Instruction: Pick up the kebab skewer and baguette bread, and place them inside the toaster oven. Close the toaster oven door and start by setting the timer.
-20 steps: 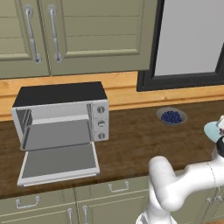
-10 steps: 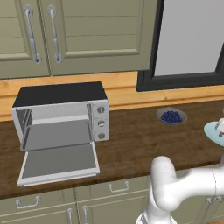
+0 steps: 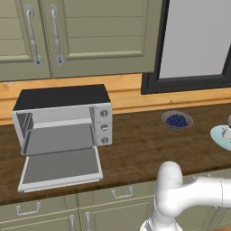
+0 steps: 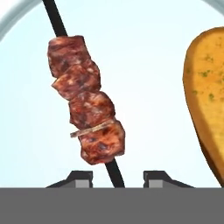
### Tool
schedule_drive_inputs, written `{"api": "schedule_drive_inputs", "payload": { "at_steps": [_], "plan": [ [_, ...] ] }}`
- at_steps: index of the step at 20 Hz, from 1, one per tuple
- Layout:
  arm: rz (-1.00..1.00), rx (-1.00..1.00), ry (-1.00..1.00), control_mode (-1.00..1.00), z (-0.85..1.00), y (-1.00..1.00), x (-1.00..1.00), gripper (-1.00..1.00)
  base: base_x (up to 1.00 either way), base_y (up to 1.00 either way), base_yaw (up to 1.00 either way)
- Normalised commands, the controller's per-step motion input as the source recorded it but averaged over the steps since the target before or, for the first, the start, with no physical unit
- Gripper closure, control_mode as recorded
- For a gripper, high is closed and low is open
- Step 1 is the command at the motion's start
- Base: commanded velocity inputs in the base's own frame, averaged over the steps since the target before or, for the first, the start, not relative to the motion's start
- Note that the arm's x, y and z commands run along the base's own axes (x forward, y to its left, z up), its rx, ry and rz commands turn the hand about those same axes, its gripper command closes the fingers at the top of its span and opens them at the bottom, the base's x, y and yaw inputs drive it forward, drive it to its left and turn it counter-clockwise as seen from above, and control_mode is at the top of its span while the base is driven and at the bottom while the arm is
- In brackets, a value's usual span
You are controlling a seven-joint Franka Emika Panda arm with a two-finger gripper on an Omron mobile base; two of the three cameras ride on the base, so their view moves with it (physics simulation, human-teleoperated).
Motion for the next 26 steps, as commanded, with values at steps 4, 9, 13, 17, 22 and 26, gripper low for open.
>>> {"api": "schedule_drive_inputs", "payload": {
  "at_steps": [4,9,13,17,22,26],
  "plan": [
    [0.0,-0.03,-0.01,-1.0,-0.17,0.02,0.0,1.0,0.0,0.0,0.0],
    [0.0,0.0,-0.03,-1.0,0.26,0.23,-0.21,1.0,0.0,0.0,0.0],
    [0.0,0.0,-0.03,-1.0,0.51,0.49,-0.36,1.0,0.0,0.0,0.0],
    [0.0,-0.04,-0.08,-1.0,0.49,0.78,-0.46,1.0,0.0,0.0,0.0],
    [0.0,-0.09,-0.13,-1.0,0.3,0.97,-0.2,1.0,0.0,0.0,0.0],
    [0.0,-0.14,-0.12,-1.0,0.33,1.0,-0.01,1.0,0.0,0.0,0.0]
  ]
}}
